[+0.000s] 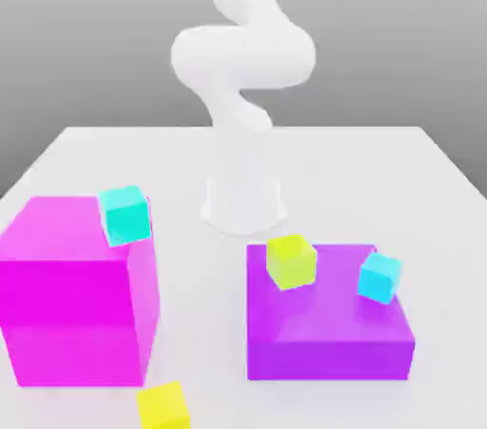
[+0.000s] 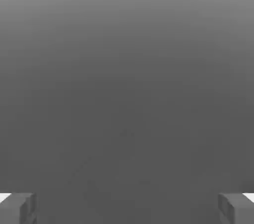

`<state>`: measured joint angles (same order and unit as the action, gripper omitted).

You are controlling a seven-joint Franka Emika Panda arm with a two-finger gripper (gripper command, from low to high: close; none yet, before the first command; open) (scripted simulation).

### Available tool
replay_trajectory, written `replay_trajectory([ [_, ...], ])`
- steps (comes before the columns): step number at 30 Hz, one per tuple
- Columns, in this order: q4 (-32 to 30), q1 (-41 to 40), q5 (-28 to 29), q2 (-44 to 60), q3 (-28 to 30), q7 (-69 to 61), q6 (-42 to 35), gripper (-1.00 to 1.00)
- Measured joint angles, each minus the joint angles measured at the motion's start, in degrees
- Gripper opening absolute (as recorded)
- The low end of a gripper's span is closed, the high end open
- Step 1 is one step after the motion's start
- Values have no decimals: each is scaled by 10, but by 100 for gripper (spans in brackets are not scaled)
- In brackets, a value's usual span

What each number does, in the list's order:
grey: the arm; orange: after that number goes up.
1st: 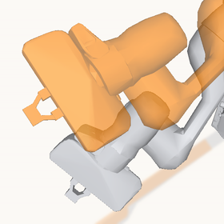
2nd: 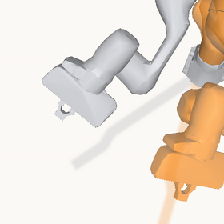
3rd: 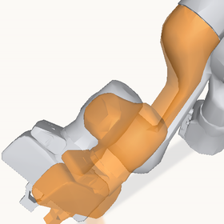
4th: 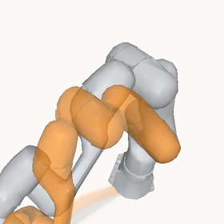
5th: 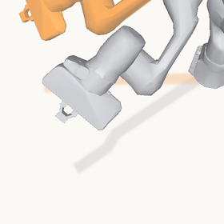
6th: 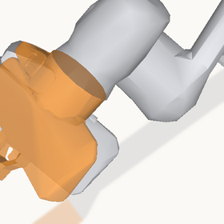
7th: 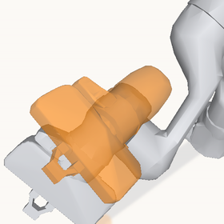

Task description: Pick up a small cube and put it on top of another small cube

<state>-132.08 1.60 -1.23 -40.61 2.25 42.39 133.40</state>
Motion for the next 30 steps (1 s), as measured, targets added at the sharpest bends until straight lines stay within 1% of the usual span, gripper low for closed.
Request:
replay_trajectory([
  [10, -12, 51, -61, 211, 80, -147, 65, 0],
  [18, -22, 57, -108, 378, 109, -262, 116, 0],
  [23, -29, 44, -114, 478, 111, -317, 151, 0],
  [28, -36, 33, -92, 572, 119, -352, 191, 0],
  [30, -31, 24, -101, 613, 110, -365, 218, 0],
])
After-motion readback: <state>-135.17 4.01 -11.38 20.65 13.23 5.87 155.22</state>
